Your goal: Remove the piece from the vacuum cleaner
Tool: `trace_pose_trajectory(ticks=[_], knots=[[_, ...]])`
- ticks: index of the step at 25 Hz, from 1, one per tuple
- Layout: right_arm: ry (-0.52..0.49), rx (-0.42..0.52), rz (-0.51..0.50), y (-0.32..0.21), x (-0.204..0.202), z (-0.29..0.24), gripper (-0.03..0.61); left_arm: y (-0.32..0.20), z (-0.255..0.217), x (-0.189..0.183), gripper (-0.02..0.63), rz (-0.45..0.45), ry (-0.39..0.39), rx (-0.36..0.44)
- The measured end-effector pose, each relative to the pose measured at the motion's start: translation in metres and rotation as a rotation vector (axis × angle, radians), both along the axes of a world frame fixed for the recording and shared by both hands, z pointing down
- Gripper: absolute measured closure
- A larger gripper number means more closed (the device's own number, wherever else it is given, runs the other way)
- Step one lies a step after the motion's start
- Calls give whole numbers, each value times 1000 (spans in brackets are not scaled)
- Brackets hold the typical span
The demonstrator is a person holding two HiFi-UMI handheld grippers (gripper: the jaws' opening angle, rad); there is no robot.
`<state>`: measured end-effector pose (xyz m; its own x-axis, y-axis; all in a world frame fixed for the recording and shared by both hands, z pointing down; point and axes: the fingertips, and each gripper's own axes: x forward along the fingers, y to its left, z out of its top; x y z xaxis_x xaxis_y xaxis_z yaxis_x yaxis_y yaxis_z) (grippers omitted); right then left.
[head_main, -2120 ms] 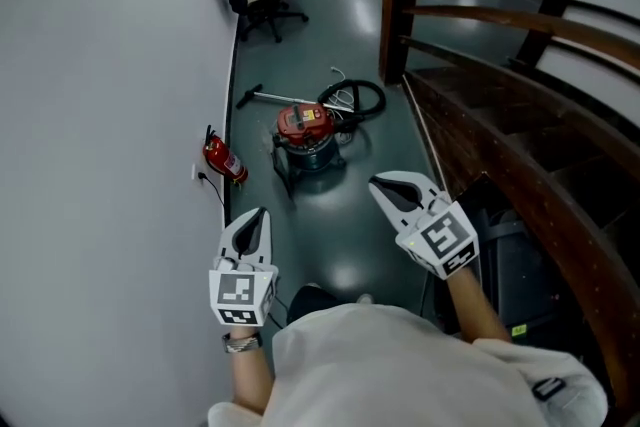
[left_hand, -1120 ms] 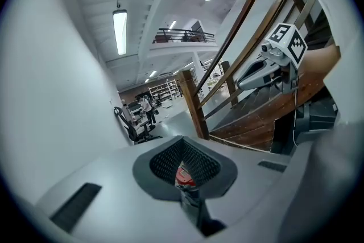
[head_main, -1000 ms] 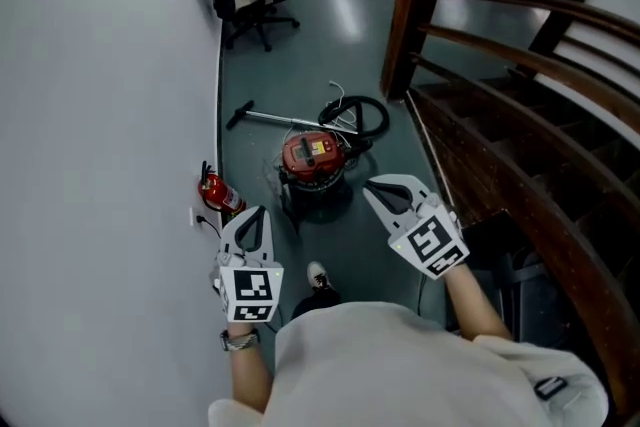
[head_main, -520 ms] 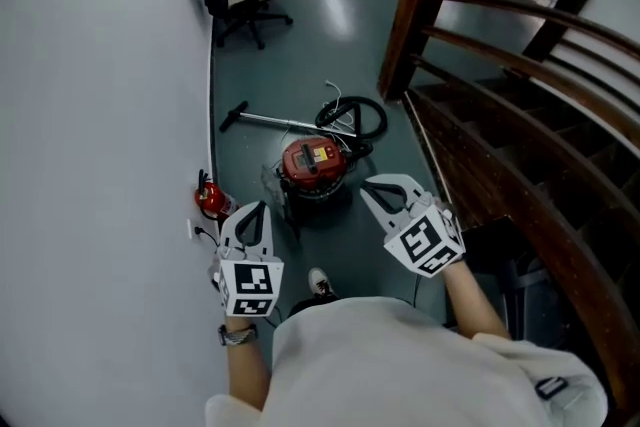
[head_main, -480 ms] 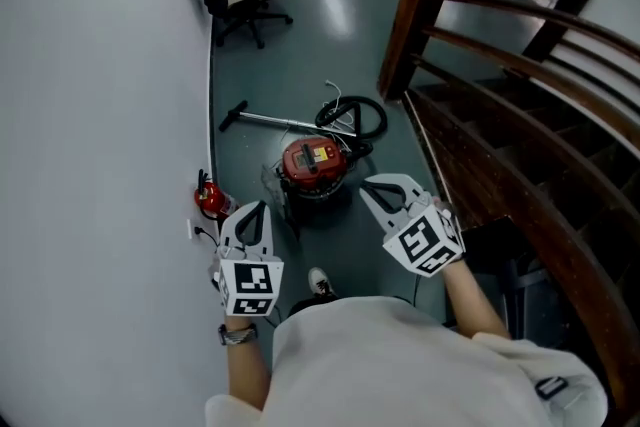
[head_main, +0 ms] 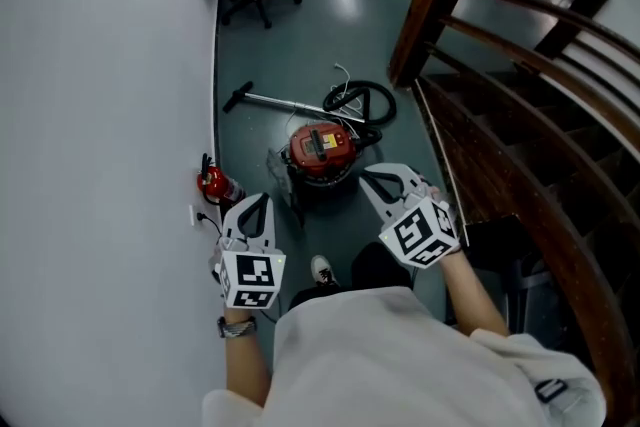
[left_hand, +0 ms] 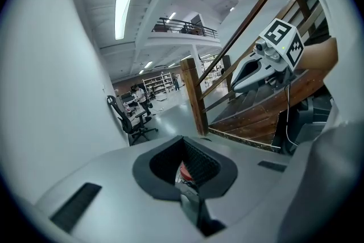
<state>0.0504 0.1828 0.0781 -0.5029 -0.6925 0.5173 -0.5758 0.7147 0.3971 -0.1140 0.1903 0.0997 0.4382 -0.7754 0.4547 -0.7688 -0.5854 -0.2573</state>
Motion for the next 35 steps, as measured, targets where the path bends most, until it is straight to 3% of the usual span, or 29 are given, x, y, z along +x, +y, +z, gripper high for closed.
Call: trace_pose_trajectory(ticks=[10, 19, 24, 35], knots=[[9, -64, -40, -49, 6, 44, 548, -34, 34, 9, 615, -54, 14, -84], [3, -67, -71, -113, 2, 70, 546, -73, 79, 5, 615, -114, 23, -172], [-45, -137, -72, -145, 1, 92, 546, -98, 98, -5, 615, -152, 19, -206], [14, -271, -120, -207, 0, 189, 543, -145, 162, -20, 615, -209, 19, -283]])
